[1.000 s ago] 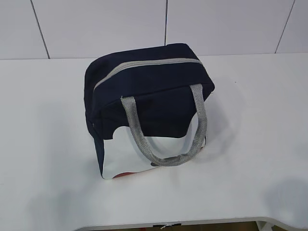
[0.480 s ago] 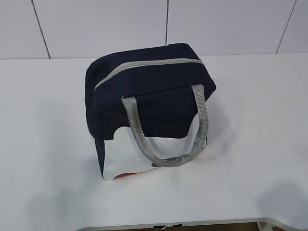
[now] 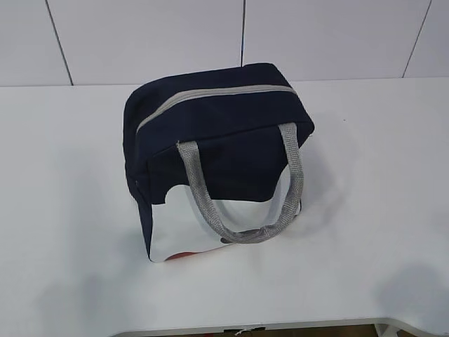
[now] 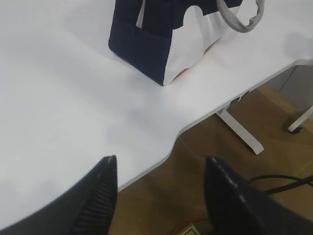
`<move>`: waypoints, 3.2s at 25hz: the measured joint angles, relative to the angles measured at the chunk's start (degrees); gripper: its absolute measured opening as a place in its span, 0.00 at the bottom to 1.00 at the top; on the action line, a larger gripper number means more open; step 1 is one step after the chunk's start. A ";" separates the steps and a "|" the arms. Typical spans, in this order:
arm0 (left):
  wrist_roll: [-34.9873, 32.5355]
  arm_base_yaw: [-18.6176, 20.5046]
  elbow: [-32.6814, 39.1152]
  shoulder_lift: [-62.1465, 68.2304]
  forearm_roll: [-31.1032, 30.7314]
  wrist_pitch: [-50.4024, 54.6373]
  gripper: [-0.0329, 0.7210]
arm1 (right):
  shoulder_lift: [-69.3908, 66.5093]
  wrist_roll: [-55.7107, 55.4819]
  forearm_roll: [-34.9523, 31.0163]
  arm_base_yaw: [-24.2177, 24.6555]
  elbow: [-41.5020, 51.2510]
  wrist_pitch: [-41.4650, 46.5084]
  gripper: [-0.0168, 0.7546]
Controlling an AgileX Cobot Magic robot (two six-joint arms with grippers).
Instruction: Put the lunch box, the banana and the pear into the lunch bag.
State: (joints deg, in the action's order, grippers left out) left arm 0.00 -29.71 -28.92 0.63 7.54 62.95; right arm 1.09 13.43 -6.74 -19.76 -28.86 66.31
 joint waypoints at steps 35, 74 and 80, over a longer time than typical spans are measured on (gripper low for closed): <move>0.00 0.00 0.00 0.00 0.25 0.11 0.80 | 0.00 -6.46 2.58 0.00 0.09 -0.68 0.77; 0.00 28.30 0.00 0.00 0.34 0.11 0.69 | 0.00 -6.46 2.58 19.51 0.09 -0.93 0.77; 0.00 28.30 0.00 0.00 0.34 0.11 0.69 | 0.00 -6.46 2.58 19.51 0.09 -0.93 0.77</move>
State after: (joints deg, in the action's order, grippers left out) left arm 0.00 -1.41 -28.92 0.63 7.88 63.05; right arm 1.09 6.97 -4.16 -0.25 -28.76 65.37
